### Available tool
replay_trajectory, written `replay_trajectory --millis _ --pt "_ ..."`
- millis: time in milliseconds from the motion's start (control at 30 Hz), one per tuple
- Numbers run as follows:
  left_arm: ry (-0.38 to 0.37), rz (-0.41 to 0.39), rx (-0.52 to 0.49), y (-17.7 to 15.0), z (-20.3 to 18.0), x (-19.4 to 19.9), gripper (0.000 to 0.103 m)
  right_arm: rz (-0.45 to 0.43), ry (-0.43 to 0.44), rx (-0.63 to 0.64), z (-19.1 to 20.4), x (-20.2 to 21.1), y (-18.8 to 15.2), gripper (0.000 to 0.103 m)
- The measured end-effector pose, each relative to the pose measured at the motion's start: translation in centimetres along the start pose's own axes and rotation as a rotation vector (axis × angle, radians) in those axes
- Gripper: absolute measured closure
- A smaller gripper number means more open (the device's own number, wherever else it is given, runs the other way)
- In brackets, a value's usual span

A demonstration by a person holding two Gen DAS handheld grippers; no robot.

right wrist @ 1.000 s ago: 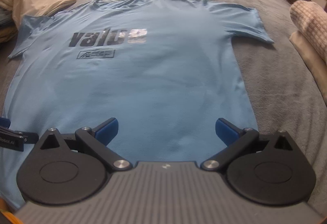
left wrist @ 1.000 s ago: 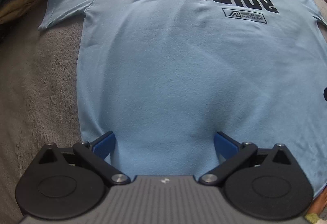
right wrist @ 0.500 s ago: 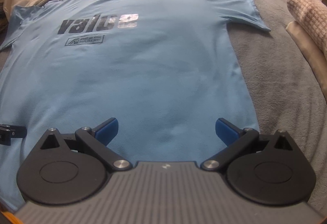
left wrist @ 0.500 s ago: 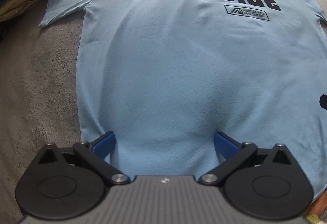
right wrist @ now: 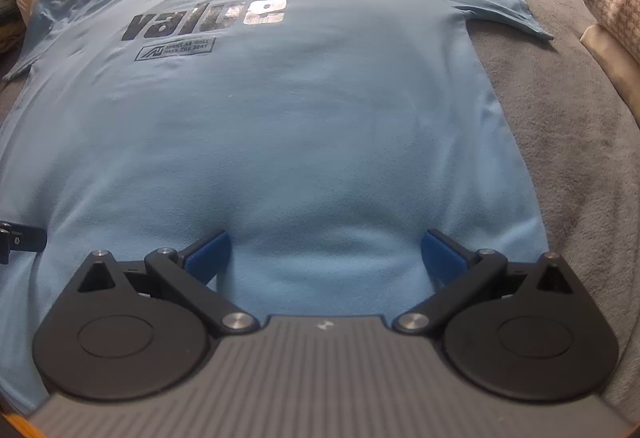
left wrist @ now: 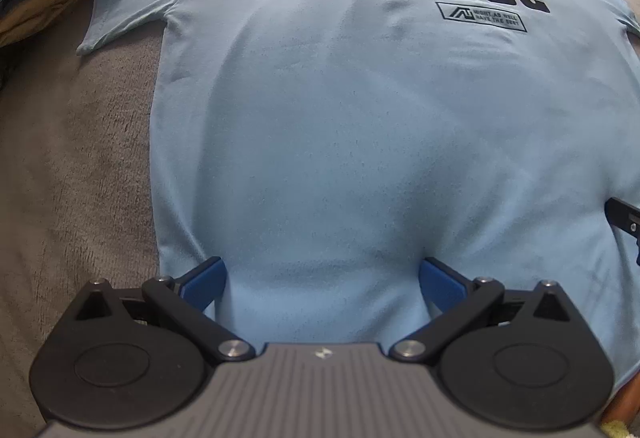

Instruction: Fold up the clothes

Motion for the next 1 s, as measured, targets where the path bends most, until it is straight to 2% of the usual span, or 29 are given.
replay_trajectory --millis 267,600,800,933,1000 --pt "-0.007 -0.008 -0.013 0.2 -0.1 0.0 0.0 -0.005 0.01 0.003 0.0 -0.1 0.0 0.001" --pt "-0.001 -0.054 -0.016 -0.5 -0.5 0.1 0.0 -0.061 -0.002 0.015 0.1 0.2 -0.3 0.001" --pt "0.004 -0.061 -0.066 -1.2 -1.0 1.4 0.0 -0.054 0.022 0.027 0.0 0.6 0.0 0.001" --pt "-0.029 -0.086 -0.101 -2.0 -1.9 2.8 0.0 -0.129 0.041 0.054 0.3 3.0 0.7 0.001" --pt "-0.043 -0.095 -0.11 -1.9 -2.0 3.4 0.0 -0.165 0.086 0.114 1.3 4.3 0.8 0.001"
Point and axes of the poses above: each gripper's, at about its wrist camera, not at the fingertips, and x roughly against the way its jaws point, z to its left, y to its top, the point moved 10 cm from there along -x, roughly the way its jaws point, and after that the axes turned 1 degree about x, right-handed, at the moved point
